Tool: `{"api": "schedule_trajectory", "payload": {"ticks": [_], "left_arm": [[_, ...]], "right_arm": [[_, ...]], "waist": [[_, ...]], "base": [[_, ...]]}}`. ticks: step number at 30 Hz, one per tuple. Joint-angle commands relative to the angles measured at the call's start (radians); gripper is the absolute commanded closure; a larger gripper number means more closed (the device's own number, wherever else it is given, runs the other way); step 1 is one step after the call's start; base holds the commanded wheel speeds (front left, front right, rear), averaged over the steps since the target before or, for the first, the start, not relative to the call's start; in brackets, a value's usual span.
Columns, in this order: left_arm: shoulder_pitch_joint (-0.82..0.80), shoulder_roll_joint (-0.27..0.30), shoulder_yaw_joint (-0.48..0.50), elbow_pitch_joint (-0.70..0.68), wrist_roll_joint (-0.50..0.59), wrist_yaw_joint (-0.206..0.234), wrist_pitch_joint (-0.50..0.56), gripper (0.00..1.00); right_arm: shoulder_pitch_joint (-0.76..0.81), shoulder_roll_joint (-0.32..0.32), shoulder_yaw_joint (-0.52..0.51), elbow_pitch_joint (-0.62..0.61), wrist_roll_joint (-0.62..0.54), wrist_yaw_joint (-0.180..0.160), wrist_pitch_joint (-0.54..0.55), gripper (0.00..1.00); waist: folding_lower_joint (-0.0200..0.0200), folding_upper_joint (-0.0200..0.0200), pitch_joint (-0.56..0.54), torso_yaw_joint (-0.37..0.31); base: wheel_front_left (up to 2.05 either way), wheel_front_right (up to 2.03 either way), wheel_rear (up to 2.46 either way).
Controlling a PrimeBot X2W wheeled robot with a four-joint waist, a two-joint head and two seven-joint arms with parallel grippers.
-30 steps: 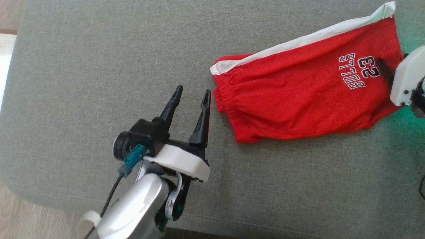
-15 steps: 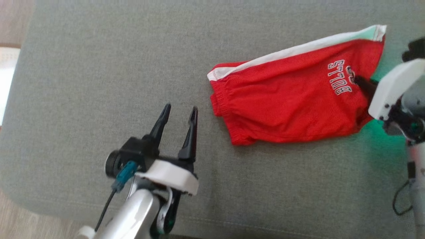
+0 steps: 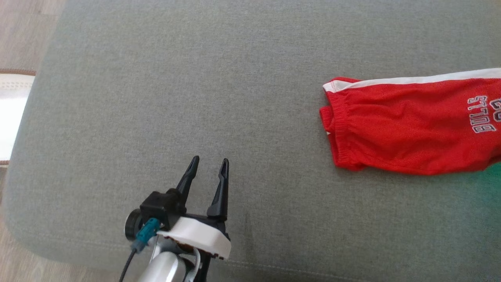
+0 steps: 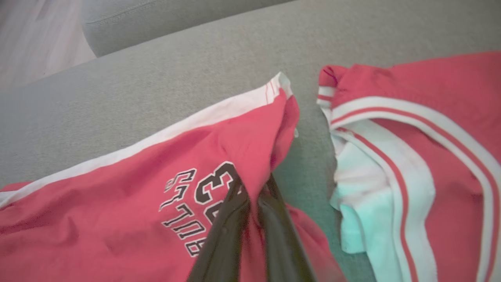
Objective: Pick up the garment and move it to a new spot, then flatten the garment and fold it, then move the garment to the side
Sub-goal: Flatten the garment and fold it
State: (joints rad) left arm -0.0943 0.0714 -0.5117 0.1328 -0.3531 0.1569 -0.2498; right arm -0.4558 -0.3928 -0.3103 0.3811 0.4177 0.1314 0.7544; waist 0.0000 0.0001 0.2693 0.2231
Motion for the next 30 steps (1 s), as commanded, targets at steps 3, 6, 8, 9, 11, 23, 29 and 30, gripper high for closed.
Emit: {"api": "schedule_trajectory", "payload": {"ticks": [3,6,8,9,11,23,29,30], "left_arm": [[-0.004,-0.012,0.035,-0.021,0.012,-0.014,-0.012,0.0],[-0.005,-0.017,0.041,-0.015,0.011,-0.023,-0.012,0.0],[-0.007,-0.019,0.044,-0.01,0.008,-0.026,-0.012,0.0],[-0.008,-0.02,0.044,-0.008,0.006,-0.027,-0.012,0.0],[-0.01,-0.02,0.044,-0.005,0.0,-0.029,-0.012,0.0],[-0.009,-0.021,0.021,0.019,-0.038,-0.009,-0.012,0.0],[-0.007,-0.021,0.017,0.028,-0.041,-0.009,-0.012,0.0],[-0.005,-0.021,0.018,0.029,-0.041,-0.008,-0.012,0.0]], "right_arm": [[-0.03,-0.019,0.053,-0.099,0.009,-0.001,-0.01,1.0],[-0.032,0.005,0.154,-0.176,0.032,-0.001,0.016,1.0],[-0.021,0.038,0.243,-0.233,0.051,-0.001,0.05,1.0],[-0.012,0.053,0.288,-0.26,0.063,-0.001,0.067,1.0],[-0.001,0.081,0.367,-0.301,0.079,-0.001,0.094,1.0],[0.058,0.189,0.521,-0.261,0.053,-0.001,0.077,1.0],[0.063,0.236,0.509,-0.218,0.035,-0.001,0.01,0.0],[0.065,0.246,0.512,-0.216,0.041,-0.001,-0.001,0.0]], "waist": [[0.0,-0.0001,0.005,0.01],[0.0,-0.0001,0.006,0.016],[0.0,-0.0001,0.005,0.02],[0.0,-0.0001,0.004,0.022],[0.0,-0.0001,0.004,0.025],[0.0,-0.0001,-0.025,0.05],[0.0,-0.0001,-0.04,0.037],[0.0,-0.0001,-0.045,0.032]], "base": [[0.0,0.0,0.0],[0.0,0.0,0.0],[0.0,0.0,0.0],[0.0,0.0,0.0],[0.0,0.0,0.0],[0.0,0.0,0.0],[0.0,0.0,0.0],[0.0,0.0,0.0]]}}
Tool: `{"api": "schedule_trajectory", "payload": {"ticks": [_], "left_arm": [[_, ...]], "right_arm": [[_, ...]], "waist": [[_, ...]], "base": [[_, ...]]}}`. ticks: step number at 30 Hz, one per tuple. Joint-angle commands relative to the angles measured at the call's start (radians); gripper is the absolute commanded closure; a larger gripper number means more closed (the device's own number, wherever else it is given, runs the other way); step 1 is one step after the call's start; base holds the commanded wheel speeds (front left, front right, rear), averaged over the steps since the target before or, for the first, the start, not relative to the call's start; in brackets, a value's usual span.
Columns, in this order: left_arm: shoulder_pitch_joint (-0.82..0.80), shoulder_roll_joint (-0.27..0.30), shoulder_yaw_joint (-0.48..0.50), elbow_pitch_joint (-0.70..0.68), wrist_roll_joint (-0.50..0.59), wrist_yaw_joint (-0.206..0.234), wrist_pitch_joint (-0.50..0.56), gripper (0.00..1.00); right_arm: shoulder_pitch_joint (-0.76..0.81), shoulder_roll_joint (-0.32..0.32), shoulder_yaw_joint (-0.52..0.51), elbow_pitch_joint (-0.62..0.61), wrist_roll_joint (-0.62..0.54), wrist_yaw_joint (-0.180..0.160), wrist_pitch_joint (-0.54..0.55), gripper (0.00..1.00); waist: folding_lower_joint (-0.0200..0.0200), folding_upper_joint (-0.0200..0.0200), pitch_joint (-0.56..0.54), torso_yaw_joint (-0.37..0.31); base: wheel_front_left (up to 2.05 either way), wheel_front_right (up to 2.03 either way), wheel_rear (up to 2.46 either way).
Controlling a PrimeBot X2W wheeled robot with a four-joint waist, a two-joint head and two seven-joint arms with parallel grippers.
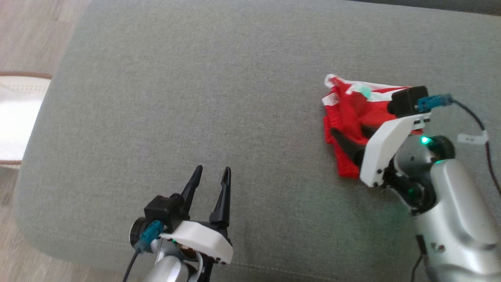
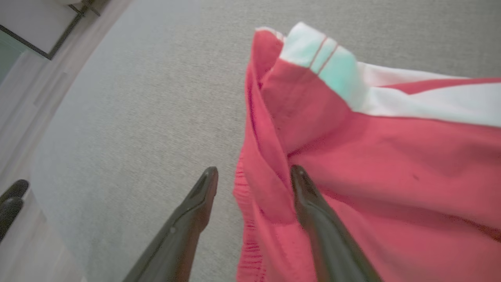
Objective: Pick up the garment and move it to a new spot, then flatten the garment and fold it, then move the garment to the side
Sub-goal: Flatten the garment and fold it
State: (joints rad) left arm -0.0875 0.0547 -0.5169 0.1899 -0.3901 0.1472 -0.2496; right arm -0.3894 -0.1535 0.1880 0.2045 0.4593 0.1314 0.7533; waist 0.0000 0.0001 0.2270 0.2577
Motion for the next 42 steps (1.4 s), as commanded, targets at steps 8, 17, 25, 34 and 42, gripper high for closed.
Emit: {"api": "schedule_trajectory", "payload": {"ticks": [8,17,25,34,42], "left_arm": [[0.016,-0.004,0.072,0.001,0.032,-0.013,-0.012,0.0],[0.075,-0.003,0.156,-0.015,0.091,-0.038,-0.012,0.0],[0.15,-0.002,0.245,-0.054,0.158,-0.059,-0.012,0.0],[0.212,-0.002,0.328,-0.081,0.21,-0.104,-0.012,0.0],[0.206,-0.004,0.342,-0.084,0.218,-0.117,-0.012,0.0]], "right_arm": [[0.074,0.048,0.035,-0.111,0.066,-0.001,-0.139,0.0],[0.228,-0.001,-0.086,-0.209,-0.015,-0.001,-0.388,0.0],[0.392,-0.04,-0.23,-0.159,-0.17,-0.001,-0.677,0.0],[0.474,-0.016,-0.26,-0.059,-0.254,-0.001,-0.899,0.0],[0.399,-0.013,-0.187,-0.001,-0.244,-0.001,-0.911,1.0]], "waist": [[0.0,-0.0001,-0.081,-0.069],[0.0,-0.0001,-0.158,-0.145],[0.0,-0.0001,-0.229,-0.149],[0.0,-0.0001,-0.256,-0.141],[0.0,-0.0001,-0.24,-0.134]], "base": [[0.0,0.0,0.0],[0.0,0.0,0.0],[0.0,0.0,0.0],[0.0,0.0,0.0],[0.0,0.0,0.0]]}}
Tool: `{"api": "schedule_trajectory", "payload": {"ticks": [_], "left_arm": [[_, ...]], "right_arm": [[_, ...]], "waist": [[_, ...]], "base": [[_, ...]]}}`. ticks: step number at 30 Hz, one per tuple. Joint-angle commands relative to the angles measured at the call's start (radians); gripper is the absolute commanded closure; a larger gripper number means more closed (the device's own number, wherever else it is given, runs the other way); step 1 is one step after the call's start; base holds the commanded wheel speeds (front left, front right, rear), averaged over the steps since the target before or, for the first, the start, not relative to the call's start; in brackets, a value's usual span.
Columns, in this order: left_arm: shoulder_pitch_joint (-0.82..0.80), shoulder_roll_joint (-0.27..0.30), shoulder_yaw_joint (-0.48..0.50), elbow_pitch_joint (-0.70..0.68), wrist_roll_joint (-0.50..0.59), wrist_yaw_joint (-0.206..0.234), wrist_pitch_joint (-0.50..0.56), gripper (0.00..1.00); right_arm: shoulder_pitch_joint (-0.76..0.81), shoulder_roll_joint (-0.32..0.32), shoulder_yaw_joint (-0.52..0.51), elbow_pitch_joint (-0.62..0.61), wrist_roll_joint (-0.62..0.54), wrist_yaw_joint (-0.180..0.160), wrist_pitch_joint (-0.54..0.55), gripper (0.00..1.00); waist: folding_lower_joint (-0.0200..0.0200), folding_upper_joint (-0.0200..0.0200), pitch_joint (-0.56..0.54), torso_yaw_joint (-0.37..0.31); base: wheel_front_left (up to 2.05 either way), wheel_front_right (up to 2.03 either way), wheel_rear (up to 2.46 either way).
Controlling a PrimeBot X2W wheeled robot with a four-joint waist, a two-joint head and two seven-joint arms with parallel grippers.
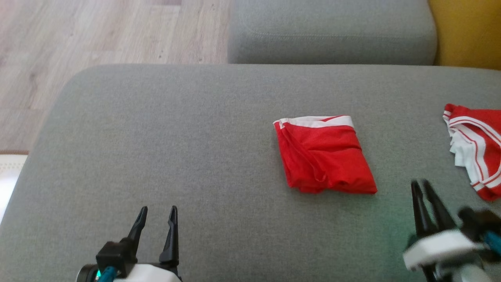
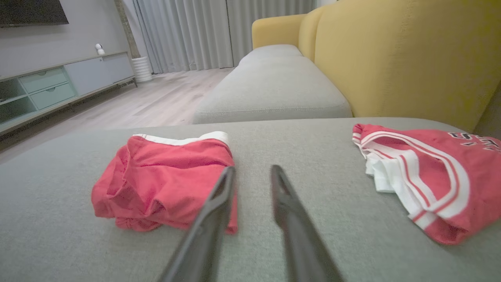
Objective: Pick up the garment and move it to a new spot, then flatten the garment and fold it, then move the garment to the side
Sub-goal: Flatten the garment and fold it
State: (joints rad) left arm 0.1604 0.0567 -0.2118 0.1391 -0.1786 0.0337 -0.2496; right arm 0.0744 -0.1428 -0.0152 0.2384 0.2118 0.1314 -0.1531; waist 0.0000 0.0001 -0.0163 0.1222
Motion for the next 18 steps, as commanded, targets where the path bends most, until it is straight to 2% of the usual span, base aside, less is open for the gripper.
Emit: {"api": "schedule_trajectory", "payload": {"ticks": [1,6,11,18], "left_arm": [[-0.049,-0.006,0.032,-0.036,0.002,-0.003,-0.012,0.0],[-0.079,-0.006,0.011,-0.049,-0.019,0.01,-0.012,0.0],[-0.124,-0.006,-0.034,-0.047,-0.039,0.022,-0.012,0.0],[-0.163,-0.006,-0.067,-0.043,-0.061,0.044,-0.012,0.0]], "right_arm": [[-0.108,-0.027,0.046,-0.019,0.006,-0.001,0.011,1.0],[-0.228,-0.016,0.114,0.043,-0.032,-0.001,0.054,1.0],[-0.365,0.015,0.202,0.22,-0.069,-0.001,0.078,1.0],[-0.456,0.058,0.296,0.409,-0.092,-0.001,0.023,1.0]], "waist": [[0.0,-0.0001,0.017,0.007],[0.0,-0.0001,0.08,0.019],[0.0,-0.0001,0.134,0.047],[0.0,-0.0001,0.169,0.095]], "base": [[0.0,0.0,0.0],[0.0,0.0,0.0],[0.0,0.0,0.0],[0.0,0.0,0.0]]}}
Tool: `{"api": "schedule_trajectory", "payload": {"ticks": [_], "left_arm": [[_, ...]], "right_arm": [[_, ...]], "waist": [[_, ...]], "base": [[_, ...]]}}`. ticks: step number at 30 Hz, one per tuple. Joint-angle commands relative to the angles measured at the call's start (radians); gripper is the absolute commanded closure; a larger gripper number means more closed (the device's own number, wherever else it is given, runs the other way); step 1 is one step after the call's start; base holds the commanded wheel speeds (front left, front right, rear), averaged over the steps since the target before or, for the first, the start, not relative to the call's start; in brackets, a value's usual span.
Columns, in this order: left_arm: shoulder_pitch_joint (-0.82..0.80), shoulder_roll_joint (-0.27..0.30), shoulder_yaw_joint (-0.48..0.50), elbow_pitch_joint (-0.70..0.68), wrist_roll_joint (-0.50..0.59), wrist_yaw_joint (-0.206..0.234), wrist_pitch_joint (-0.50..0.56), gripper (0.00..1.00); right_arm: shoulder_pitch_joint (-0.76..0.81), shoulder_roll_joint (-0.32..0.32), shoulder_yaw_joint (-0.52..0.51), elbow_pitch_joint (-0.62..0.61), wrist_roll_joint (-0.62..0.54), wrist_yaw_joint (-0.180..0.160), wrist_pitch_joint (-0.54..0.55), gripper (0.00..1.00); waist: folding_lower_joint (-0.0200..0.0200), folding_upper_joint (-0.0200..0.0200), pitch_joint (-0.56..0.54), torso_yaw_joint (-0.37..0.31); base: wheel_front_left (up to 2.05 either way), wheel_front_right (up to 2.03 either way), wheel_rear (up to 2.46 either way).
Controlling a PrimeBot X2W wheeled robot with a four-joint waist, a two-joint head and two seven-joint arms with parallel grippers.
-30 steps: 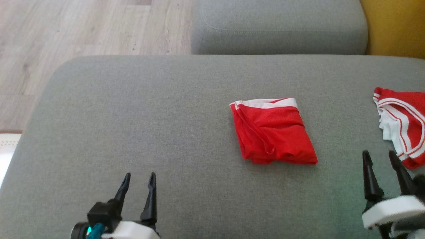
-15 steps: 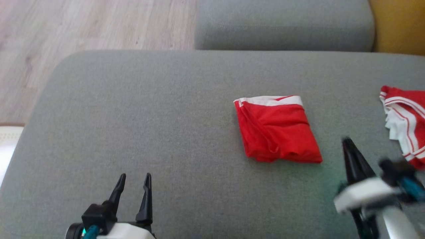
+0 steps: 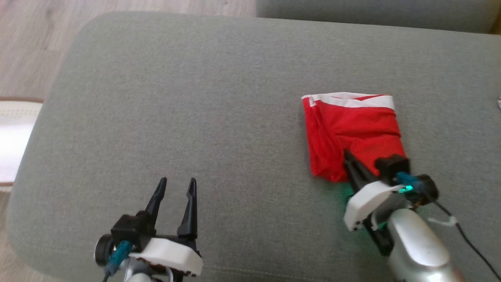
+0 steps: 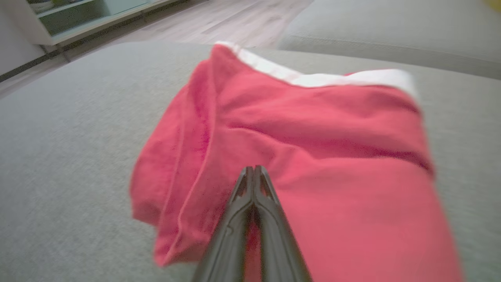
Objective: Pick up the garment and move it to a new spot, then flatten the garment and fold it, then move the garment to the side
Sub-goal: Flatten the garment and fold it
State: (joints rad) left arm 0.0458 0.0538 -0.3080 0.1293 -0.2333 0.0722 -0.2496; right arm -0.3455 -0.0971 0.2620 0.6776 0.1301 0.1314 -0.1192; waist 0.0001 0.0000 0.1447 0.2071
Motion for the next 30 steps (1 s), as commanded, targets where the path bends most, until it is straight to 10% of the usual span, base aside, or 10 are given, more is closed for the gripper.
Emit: {"api": "schedule_trajectory", "payload": {"ticks": [1,15,24,28,30], "left_arm": [[-0.051,-0.003,0.027,-0.033,-0.007,0.007,-0.012,0.0],[-0.055,-0.004,0.04,-0.021,-0.002,0.01,-0.012,0.0],[-0.01,-0.004,0.079,-0.016,0.021,-0.001,-0.012,0.0],[0.021,-0.004,0.102,0.001,0.041,-0.016,-0.012,0.0],[0.028,-0.004,0.108,0.005,0.046,-0.021,-0.012,0.0]], "right_arm": [[-0.04,0.017,0.038,-0.013,-0.009,-0.001,-0.02,1.0],[-0.071,0.046,0.271,0.091,0.124,-0.001,-0.082,1.0],[0.016,0.005,0.126,-0.08,0.134,-0.001,-0.138,1.0],[0.1,-0.035,0.017,-0.213,0.122,-0.001,-0.142,0.0],[0.122,-0.046,-0.007,-0.242,0.12,-0.001,-0.142,0.0]], "waist": [[-0.0001,0.0,0.01,0.015],[-0.0001,0.0,-0.021,0.021],[-0.0001,0.0,-0.099,-0.044],[-0.0001,0.0,-0.129,-0.077],[-0.0001,0.0,-0.136,-0.083]], "base": [[0.0,0.0,0.0],[0.0,0.0,0.0],[0.0,0.0,0.0],[0.0,0.0,0.0],[0.0,0.0,0.0]]}}
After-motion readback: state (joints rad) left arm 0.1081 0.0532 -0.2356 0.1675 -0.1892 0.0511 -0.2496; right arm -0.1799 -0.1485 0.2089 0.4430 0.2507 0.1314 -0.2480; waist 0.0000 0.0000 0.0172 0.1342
